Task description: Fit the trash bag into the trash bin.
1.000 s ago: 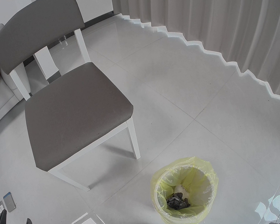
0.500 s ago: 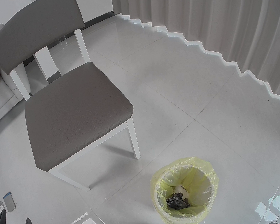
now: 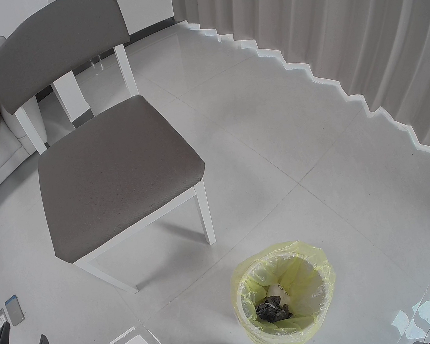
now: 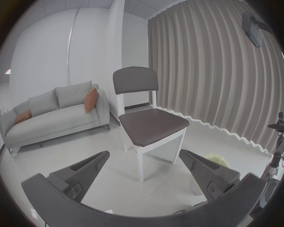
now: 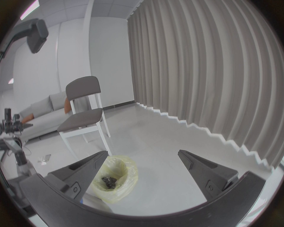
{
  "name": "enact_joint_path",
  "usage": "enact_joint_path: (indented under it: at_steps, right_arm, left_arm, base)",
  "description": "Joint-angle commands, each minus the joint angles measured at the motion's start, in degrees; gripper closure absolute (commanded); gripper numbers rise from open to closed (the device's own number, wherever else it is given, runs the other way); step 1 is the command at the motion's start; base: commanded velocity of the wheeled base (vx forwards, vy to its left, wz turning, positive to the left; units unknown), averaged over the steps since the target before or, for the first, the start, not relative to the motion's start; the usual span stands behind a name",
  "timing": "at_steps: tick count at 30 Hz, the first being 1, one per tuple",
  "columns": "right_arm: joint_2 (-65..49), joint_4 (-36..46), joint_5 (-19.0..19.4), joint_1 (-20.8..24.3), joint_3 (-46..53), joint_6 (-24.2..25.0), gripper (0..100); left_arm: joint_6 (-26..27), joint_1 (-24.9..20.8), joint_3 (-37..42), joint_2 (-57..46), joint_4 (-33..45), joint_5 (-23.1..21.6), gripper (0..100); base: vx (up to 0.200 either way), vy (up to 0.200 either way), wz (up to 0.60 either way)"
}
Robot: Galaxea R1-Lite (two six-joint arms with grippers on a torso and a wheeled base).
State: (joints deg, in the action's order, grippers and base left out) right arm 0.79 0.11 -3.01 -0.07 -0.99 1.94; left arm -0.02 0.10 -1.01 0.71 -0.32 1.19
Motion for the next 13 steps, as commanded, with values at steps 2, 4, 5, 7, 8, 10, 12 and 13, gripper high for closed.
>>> enact_joint_path:
  at_steps: [2, 4, 5, 7, 8, 10, 12, 13]
  right_arm:
    - [-0.4, 0.2, 0.6, 0.0, 0.9, -1.9, 0]
    - [-0.4, 0.2, 0.8, 0.0, 0.9, -1.8, 0]
    - [-0.4, 0.2, 0.8, 0.0, 0.9, -1.7, 0]
    - [-0.4, 0.2, 0.6, 0.0, 0.9, -0.9, 0]
    - [-0.4, 0.1, 0.6, 0.0, 0.9, -0.7, 0]
    - [-0.4, 0.2, 0.5, 0.1, 0.9, -0.7, 0]
    - [-0.4, 0.1, 0.5, 0.0, 0.9, -0.5, 0]
    - [-0.4, 0.1, 0.5, 0.0, 0.9, -0.5, 0]
  left_arm:
    - [0.1, 0.0, 1.0, -0.6, 0.0, 0.0, 0]
    - [0.0, 0.1, 1.0, -0.6, 0.1, 0.0, 0]
    - [0.0, 0.1, 1.0, -0.6, 0.1, 0.0, 0]
    - [-0.2, 0.1, 1.0, -0.5, 0.1, 0.2, 0]
    - [-0.3, 0.1, 1.0, -0.5, 0.0, 0.2, 0]
    - [-0.4, 0.1, 1.0, -0.6, 0.0, 0.3, 0]
    - [-0.4, 0.0, 1.0, -0.5, 0.0, 0.4, 0]
    - [-0.4, 0.1, 1.0, -0.5, 0.0, 0.4, 0]
  base:
    - [0.000, 0.000, 0.00]
    - [0.000, 0.000, 0.00]
    - [0.000, 0.000, 0.00]
    - [0.000, 0.000, 0.00]
    - [0.000, 0.000, 0.00]
    - [0.000, 0.000, 0.00]
    - [0.000, 0.000, 0.00]
    - [0.000, 0.000, 0.00]
